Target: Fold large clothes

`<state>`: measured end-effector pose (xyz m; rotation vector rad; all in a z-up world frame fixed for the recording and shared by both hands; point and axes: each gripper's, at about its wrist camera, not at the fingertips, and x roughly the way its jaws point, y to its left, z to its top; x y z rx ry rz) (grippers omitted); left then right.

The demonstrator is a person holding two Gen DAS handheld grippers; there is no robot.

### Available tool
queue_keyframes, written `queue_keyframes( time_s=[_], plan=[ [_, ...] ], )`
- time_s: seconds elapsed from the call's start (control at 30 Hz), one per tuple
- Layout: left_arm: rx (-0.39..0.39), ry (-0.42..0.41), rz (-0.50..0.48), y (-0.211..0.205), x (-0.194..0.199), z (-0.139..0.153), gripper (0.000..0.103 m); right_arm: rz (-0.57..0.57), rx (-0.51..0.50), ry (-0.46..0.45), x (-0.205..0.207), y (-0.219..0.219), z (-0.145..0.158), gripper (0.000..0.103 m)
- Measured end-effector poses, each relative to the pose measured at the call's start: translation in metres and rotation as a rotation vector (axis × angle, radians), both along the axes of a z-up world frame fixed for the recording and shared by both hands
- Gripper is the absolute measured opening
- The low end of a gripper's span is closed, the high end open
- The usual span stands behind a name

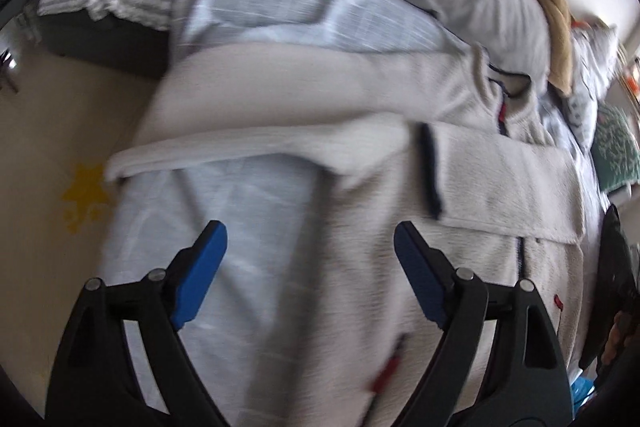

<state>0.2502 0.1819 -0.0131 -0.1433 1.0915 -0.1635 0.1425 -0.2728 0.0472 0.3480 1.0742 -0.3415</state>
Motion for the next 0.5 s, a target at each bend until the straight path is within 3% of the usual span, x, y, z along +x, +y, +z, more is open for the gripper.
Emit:
queue_keyframes(
  time_s=[0.33,0.5],
  plan=[
    [-0.073,0.036,0.201,0.112,0.003,-0.017,0.086,0.027,-0.008,0.069,-0.002,0.021,-0.034,0.081],
    [-0.145,0.070,0.329,0.161,0.010,-0.035,0.086,0.037,-0.016,0.092,-0.001,0.023,-0.044,0.081]
  ],
)
